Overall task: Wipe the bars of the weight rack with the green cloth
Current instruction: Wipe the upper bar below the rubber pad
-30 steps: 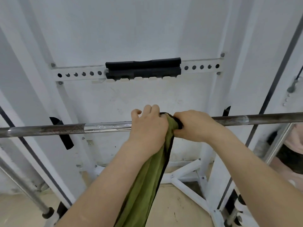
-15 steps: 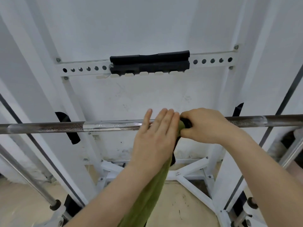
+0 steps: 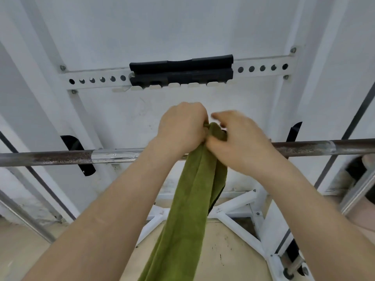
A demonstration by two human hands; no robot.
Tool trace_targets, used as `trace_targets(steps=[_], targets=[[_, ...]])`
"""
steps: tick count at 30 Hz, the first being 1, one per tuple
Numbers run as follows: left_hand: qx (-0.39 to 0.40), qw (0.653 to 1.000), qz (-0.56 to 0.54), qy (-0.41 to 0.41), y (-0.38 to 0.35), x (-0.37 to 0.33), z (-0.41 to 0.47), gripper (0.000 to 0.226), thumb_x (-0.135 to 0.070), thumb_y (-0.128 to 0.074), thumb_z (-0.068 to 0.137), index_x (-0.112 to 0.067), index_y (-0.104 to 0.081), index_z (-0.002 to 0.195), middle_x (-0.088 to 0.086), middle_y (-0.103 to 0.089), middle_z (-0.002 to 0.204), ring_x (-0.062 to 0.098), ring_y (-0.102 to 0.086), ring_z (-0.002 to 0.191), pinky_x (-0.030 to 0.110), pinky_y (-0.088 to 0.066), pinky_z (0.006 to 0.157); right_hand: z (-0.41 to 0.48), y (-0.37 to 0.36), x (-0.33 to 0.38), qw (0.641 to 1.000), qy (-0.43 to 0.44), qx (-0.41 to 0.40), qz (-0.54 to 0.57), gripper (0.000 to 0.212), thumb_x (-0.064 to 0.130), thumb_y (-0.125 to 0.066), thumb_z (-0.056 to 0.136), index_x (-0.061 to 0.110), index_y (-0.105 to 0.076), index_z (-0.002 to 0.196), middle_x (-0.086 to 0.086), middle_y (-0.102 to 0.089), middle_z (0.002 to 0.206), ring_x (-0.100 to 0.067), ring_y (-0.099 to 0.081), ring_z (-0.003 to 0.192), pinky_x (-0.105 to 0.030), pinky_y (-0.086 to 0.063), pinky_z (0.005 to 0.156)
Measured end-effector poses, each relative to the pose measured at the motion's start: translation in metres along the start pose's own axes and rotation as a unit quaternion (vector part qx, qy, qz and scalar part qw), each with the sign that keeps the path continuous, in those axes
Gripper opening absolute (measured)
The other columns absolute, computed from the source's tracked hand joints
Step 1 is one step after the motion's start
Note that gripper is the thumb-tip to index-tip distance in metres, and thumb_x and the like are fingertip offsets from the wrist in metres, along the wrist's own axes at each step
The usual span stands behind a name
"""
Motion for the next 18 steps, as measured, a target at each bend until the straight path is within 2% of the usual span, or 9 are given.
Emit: trace_targets(steps=[1,3,6,9,11,13,15,16,18], targets=[[0.012,1.0,-0.026,0.012,0.001,0.004,0.001,0.013,-0.015,-0.057,0.076,-0.019,-0.068,0.072,0.001,-0.062,0.068,0.026,-0.062,0.075,0.03,-0.042,0.057,-0.004,-0.009,0.007,0.998,0.011,0.06,-0.021,0.033,0.039,-0.054,0.085,0.022,-0.058,0.113,0.002,-0.061,0.107,-0.022,-0.06,0.097,-0.036,-0.05,0.079],[0.044,0.992,-0.116,0.031,0.005,0.015,-0.006,0.016,-0.015,-0.063,0.079,-0.023,-0.074,0.088,-0.006,-0.071,0.083,0.015,-0.065,0.084,0.027,-0.05,0.071,-0.011,-0.023,0.015,0.985,0.03,0.138,-0.104,0.036,0.053,-0.052,0.081,0.023,-0.054,0.1,0.005,-0.06,0.091,-0.021,-0.06,0.085,-0.035,-0.046,0.066],[0.045,0.974,-0.217,0.042,0.018,0.031,-0.037,0.039,-0.006,-0.058,0.084,-0.028,-0.067,0.115,-0.014,-0.069,0.109,0.0,-0.061,0.098,0.02,-0.046,0.093,-0.006,-0.025,0.017,0.969,0.034,0.168,-0.181,0.036,0.058,-0.058,0.076,0.025,-0.051,0.087,0.006,-0.056,0.081,-0.02,-0.058,0.078,-0.032,-0.04,0.059],[-0.019,0.985,-0.162,0.049,0.023,0.054,-0.081,0.05,-0.006,-0.055,0.082,-0.031,-0.06,0.125,-0.016,-0.056,0.132,0.005,-0.047,0.123,0.022,-0.034,0.104,0.001,-0.026,0.024,0.948,0.04,0.215,-0.232,0.035,0.054,-0.064,0.074,0.024,-0.047,0.078,0.006,-0.053,0.077,-0.017,-0.055,0.07,-0.03,-0.04,0.057],[-0.068,0.982,-0.147,0.094,0.025,0.09,-0.105,0.057,-0.003,-0.056,0.076,-0.029,-0.06,0.127,-0.014,-0.05,0.139,0.008,-0.04,0.131,0.024,-0.029,0.106,0.007,-0.03,0.031,0.936,0.04,0.232,-0.262,0.035,0.051,-0.066,0.074,0.024,-0.045,0.074,0.005,-0.052,0.076,-0.014,-0.051,0.065,-0.029,-0.04,0.056],[-0.081,0.98,-0.09,0.16,0.025,0.142,-0.121,0.064,0.001,-0.057,0.071,-0.026,-0.057,0.13,-0.009,-0.048,0.142,0.014,-0.039,0.132,0.03,-0.029,0.108,0.01,-0.034,0.039,0.928,0.041,0.235,-0.286,0.035,0.048,-0.067,0.075,0.023,-0.043,0.071,0.004,-0.05,0.074,-0.013,-0.049,0.063,-0.029,-0.043,0.058],[-0.069,0.979,0.001,0.191,0.022,0.185,-0.127,0.062,-0.002,-0.061,0.068,-0.023,-0.059,0.126,-0.003,-0.056,0.132,0.024,-0.048,0.123,0.037,-0.033,0.106,0.012,-0.041,0.053,0.93,0.055,0.214,-0.295,0.034,0.047,-0.066,0.076,0.022,-0.043,0.07,0.003,-0.048,0.072,-0.014,-0.048,0.062,-0.029,-0.042,0.057],[-0.059,0.978,0.048,0.193,0.019,0.198,-0.128,0.052,-0.005,-0.06,0.065,-0.022,-0.063,0.115,-0.002,-0.062,0.114,0.028,-0.055,0.11,0.039,-0.036,0.1,0.012,-0.048,0.063,0.932,0.069,0.199,-0.295,0.033,0.046,-0.065,0.077,0.022,-0.044,0.069,0.003,-0.048,0.071,-0.014,-0.047,0.06,-0.028,-0.039,0.055],[-0.053,0.973,0.097,0.202,0.012,0.208,-0.124,0.026,-0.01,-0.058,0.065,-0.02,-0.062,0.089,-0.004,-0.058,0.081,0.03,-0.057,0.084,0.039,-0.037,0.086,0.012,-0.068,0.089,0.94,0.096,0.159,-0.286,0.034,0.044,-0.062,0.08,0.022,-0.04,0.065,0.003,-0.043,0.067,-0.015,-0.042,0.057,-0.027,-0.031,0.052]])
Point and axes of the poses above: each hand's wrist, its own z-axis towards the middle knuckle, its own y-axis out of the back of the hand, x = y × z, the point moved 5 cm from there along z, towards the middle knuckle
